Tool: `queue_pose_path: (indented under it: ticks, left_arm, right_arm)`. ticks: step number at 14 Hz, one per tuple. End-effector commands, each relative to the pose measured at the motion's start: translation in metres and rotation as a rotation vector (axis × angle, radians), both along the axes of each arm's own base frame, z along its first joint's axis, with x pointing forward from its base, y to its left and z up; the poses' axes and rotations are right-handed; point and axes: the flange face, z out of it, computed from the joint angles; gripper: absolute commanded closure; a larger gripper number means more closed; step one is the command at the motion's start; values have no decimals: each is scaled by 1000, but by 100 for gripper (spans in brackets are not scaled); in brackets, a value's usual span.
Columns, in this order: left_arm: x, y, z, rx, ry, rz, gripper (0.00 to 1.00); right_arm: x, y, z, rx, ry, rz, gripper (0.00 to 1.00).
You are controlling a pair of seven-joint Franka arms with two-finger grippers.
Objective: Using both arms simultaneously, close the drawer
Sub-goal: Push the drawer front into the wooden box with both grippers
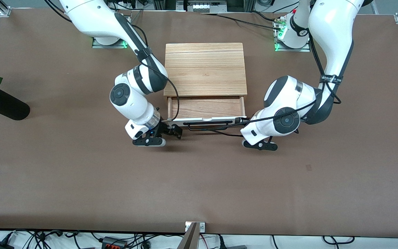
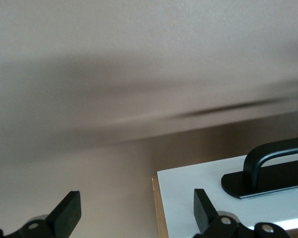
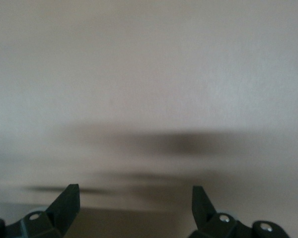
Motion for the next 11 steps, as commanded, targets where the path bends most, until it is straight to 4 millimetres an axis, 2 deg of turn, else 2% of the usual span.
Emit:
queue_pose_path:
  ticks: [1, 4, 7, 11]
  left_arm:
    - [-16, -13, 1, 13, 69, -39, 0]
    - [-28, -23, -4, 4, 129, -48, 0]
    - [-33, -25, -9, -14, 176, -40, 0]
    - [-51, -31, -39, 24, 296, -71, 0]
  right_arm:
    - [-14, 10, -1, -24, 57, 21, 0]
    - [-23, 10, 5, -52, 142, 51, 0]
    - [-38, 8, 11, -93, 259, 92, 0]
    - [-61, 14, 8, -140, 381, 141, 0]
